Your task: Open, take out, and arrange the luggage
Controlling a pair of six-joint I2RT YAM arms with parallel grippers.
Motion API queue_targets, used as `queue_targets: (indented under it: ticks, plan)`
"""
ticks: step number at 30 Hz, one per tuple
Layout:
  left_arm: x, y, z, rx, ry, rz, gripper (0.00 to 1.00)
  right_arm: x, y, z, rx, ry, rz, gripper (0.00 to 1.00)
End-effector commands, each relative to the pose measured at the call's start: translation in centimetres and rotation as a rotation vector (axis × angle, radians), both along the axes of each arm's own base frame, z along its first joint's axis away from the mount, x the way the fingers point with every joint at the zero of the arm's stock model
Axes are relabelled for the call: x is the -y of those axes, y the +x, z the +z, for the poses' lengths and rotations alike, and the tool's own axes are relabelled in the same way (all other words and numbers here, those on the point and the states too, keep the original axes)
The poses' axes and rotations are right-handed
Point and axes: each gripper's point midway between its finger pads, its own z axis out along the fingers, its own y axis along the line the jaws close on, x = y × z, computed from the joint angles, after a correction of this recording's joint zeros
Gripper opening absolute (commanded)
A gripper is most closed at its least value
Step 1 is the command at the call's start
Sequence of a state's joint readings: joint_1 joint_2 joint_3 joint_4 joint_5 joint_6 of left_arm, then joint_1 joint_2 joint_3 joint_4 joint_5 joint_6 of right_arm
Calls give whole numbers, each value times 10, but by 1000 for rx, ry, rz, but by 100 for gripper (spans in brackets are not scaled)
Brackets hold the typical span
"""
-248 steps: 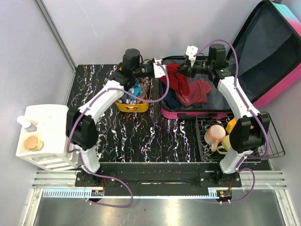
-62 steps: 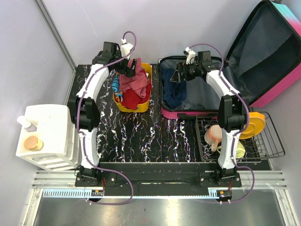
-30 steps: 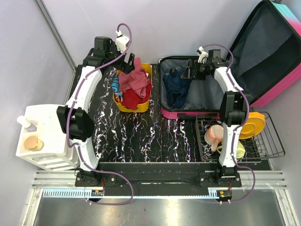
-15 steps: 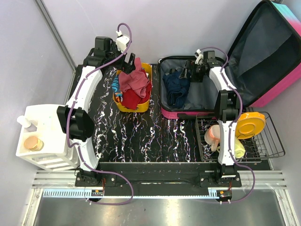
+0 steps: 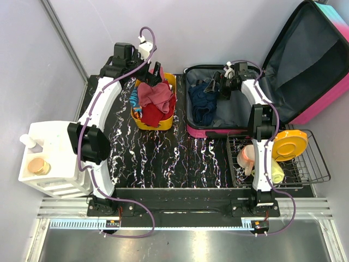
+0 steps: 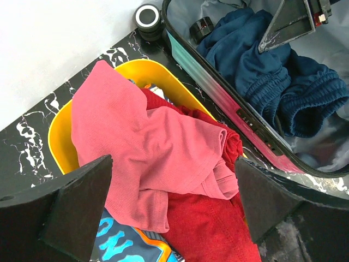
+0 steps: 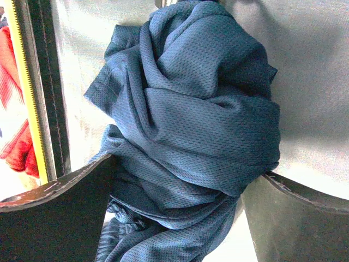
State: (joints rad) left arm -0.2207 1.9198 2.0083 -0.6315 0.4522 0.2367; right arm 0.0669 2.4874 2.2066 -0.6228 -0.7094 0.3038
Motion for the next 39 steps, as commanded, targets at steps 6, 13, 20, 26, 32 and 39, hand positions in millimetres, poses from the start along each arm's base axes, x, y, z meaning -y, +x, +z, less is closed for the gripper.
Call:
queue_targets:
  ticks: [6, 13, 20, 26, 32, 39]
  plan:
    - [12, 6, 16, 44, -71, -32, 99, -47, -16, -3, -30, 69, 116, 63]
    - [20, -1, 14, 42, -99, -85, 99, -54, -18, 61, 195, 91, 245, 0]
    - [44, -18, 11, 118, -95, -278, 99, -66, -45, 154, 622, 56, 456, 0]
    - [55, -18, 23, 274, -80, -391, 99, -69, -73, 194, 825, 36, 573, 0]
    - [73, -38, 32, 398, -101, -575, 99, -66, -108, 212, 949, 16, 714, 0]
    - [105, -58, 23, 599, -13, -744, 99, -66, -151, 225, 1098, -1, 912, 0]
